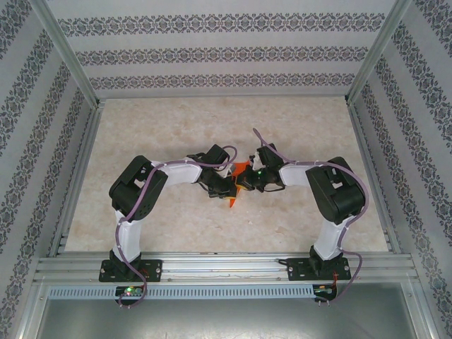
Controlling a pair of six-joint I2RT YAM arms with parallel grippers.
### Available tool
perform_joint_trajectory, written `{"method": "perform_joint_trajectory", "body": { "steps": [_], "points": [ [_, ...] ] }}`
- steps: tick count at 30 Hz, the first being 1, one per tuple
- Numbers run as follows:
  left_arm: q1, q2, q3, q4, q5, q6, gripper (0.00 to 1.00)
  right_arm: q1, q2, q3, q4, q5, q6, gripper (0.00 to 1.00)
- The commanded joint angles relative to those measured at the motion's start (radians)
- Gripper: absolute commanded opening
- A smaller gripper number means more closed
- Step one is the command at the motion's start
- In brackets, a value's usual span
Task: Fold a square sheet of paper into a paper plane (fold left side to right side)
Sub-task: Fold the wing for the fifth time at the center of the table.
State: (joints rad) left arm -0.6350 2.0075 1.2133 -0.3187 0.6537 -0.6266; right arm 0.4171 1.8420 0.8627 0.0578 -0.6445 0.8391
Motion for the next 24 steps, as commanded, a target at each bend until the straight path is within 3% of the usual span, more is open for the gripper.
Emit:
{"method": "perform_joint_trajectory", "body": {
  "steps": [1, 24],
  "points": [
    [-0.010, 0.033, -0.042, -0.160, -0.087, 0.021, 0.02, 0.005, 0.026, -0.004, -0.002, 0.015, -0.019, 0.00],
    [-0.012, 0.034, -0.042, -0.161, -0.088, 0.022, 0.02, -0.123, 0.095, 0.126, -0.104, 0.075, -0.187, 0.00]
  ]
}}
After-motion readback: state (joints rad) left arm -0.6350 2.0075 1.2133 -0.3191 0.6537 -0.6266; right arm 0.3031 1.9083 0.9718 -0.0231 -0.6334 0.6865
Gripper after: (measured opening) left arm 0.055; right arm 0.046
